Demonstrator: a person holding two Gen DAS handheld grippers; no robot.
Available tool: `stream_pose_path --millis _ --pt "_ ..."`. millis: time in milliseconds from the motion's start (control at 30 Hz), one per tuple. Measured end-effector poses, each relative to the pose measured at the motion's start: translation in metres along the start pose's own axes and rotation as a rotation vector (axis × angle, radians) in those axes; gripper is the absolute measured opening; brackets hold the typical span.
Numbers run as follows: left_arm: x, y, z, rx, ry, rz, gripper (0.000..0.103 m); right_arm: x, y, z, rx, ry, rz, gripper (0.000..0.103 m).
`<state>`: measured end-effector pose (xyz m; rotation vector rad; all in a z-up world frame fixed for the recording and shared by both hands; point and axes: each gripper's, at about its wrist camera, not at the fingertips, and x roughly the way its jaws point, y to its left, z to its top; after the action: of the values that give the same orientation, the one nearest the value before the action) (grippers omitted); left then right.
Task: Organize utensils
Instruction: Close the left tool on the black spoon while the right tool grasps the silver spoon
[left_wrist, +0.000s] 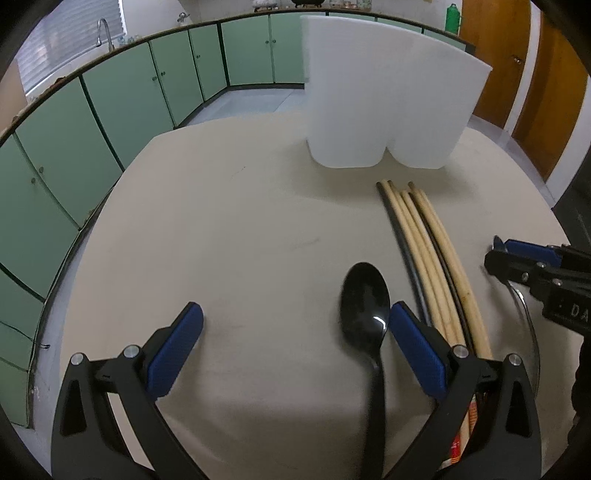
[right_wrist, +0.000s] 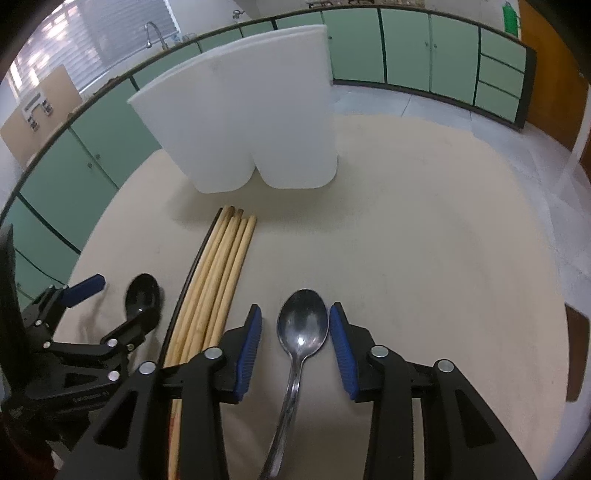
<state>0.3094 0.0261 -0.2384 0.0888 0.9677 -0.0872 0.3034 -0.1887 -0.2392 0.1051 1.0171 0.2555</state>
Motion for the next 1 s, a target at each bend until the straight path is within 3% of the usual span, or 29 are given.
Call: stream_pose_path --millis 300,500,733,900,967,1000 --pt "-0.004 -0.001 0.008 -0.019 -0.011 -0.036 0.098 -0.001 -0.003 -0.005 -0.063 -0.016 -0.053 0.029" --pt "0.005 -0.005 0.007 -0.019 0.021 0.002 0.098 -0.001 -0.013 -0.003 -0.044 -0.020 -0.063 0.029" --pt "0.009 0.005 0.009 -0.043 0.029 -0.011 0.097 -0.001 -0.004 -0.006 -0.041 -0.018 -0.070 0.029" --pt "-0.001 0.005 0.008 -0.052 0.004 -0.058 0.050 0.001 0.001 -0.006 -0.042 -0.014 -0.097 0.029" --pt "-0.003 0.004 0.008 -0.053 -0.005 -0.081 0.034 0.001 0.004 -0.008 -0.038 -0.021 -0.103 0.028" --pt "-0.004 0.004 0.008 -0.055 -0.009 -0.098 0.034 0.001 0.005 -0.009 -0.032 -0.026 -0.098 0.028"
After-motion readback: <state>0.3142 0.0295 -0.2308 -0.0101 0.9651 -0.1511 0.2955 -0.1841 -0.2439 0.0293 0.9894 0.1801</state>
